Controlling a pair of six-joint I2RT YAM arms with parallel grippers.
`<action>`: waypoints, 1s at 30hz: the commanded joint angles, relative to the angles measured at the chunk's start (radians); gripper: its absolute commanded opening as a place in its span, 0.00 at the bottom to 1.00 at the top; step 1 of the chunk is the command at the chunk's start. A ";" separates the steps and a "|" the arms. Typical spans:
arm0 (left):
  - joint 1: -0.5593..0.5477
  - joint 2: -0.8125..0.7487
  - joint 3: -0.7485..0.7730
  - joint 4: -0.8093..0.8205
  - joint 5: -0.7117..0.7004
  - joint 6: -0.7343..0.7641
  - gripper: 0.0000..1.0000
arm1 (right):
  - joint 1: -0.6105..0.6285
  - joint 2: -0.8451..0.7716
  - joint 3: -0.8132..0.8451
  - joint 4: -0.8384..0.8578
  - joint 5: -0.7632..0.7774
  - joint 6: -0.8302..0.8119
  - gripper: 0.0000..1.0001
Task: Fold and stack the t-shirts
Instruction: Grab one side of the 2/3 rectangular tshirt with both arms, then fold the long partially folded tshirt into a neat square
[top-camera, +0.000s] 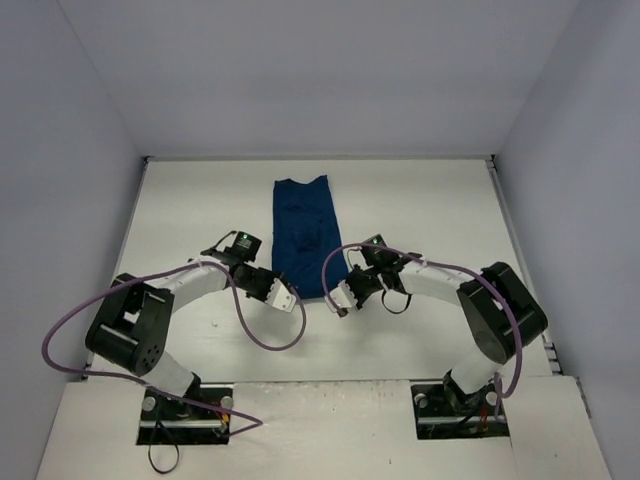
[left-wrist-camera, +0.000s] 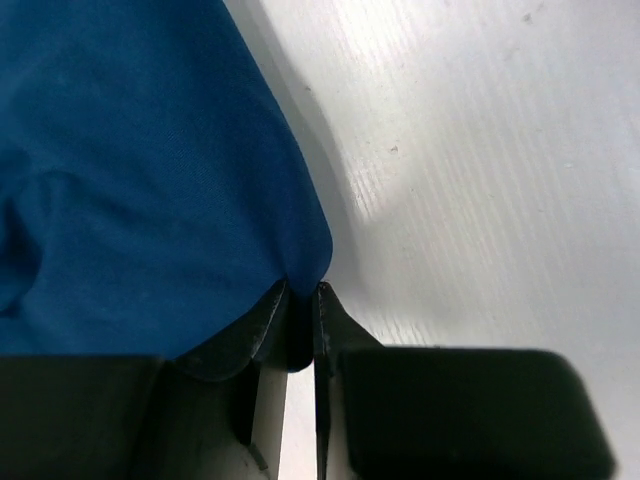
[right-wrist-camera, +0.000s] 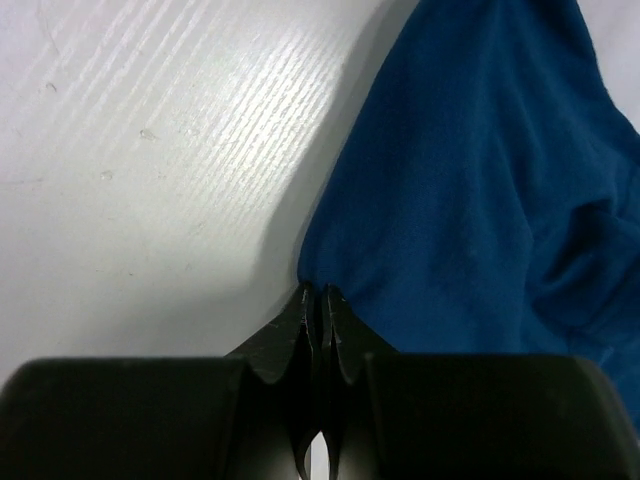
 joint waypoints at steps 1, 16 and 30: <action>-0.013 -0.182 -0.011 -0.111 0.058 0.005 0.07 | 0.016 -0.162 -0.035 -0.004 -0.014 0.111 0.00; -0.035 -0.621 -0.048 -0.299 0.165 -0.290 0.01 | 0.125 -0.545 -0.039 -0.082 -0.065 0.569 0.00; 0.265 0.000 0.516 -0.167 0.492 -0.732 0.00 | -0.162 0.211 0.700 -0.082 -0.503 0.947 0.00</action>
